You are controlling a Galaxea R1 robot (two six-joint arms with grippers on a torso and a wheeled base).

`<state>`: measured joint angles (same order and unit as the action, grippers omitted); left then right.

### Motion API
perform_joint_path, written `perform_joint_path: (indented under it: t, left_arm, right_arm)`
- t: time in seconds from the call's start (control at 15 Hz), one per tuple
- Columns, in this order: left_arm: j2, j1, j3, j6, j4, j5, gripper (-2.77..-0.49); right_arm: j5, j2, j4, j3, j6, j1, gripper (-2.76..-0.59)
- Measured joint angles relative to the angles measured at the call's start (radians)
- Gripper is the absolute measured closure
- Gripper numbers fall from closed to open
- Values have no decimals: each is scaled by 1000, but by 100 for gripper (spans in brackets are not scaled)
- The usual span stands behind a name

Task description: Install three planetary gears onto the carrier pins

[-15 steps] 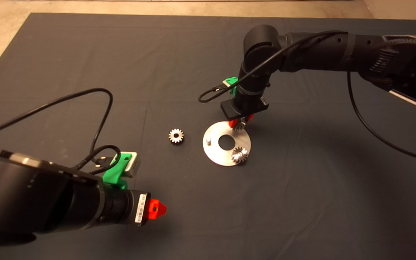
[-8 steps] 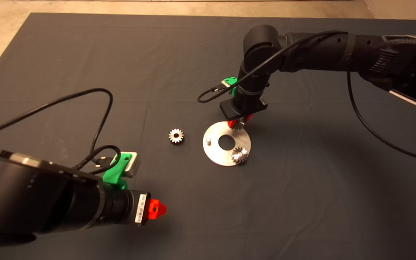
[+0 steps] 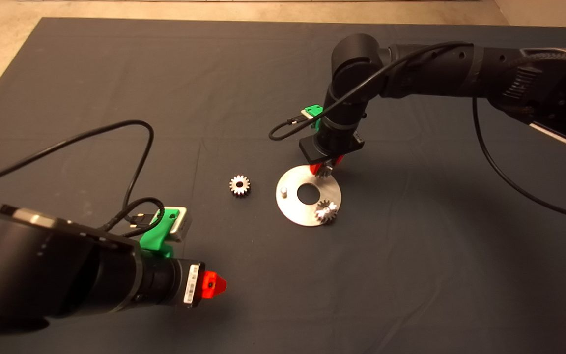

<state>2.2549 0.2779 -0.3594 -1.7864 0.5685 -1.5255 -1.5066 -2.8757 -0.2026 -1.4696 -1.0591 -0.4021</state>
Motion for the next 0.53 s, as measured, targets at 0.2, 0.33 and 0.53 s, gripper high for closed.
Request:
perform_joint_path:
  t: [0.2,0.33,0.53]
  left_arm:
    - [0,0,0,0,0,0,-276]
    - [0,0,0,0,0,0,-276]
    - [0,0,0,0,0,0,-276]
  right_arm:
    - [7,-3,1,-17,4,-1,-92]
    - [6,-3,1,-17,4,-1,-92]
    - [7,-3,2,-19,11,-1,-92]
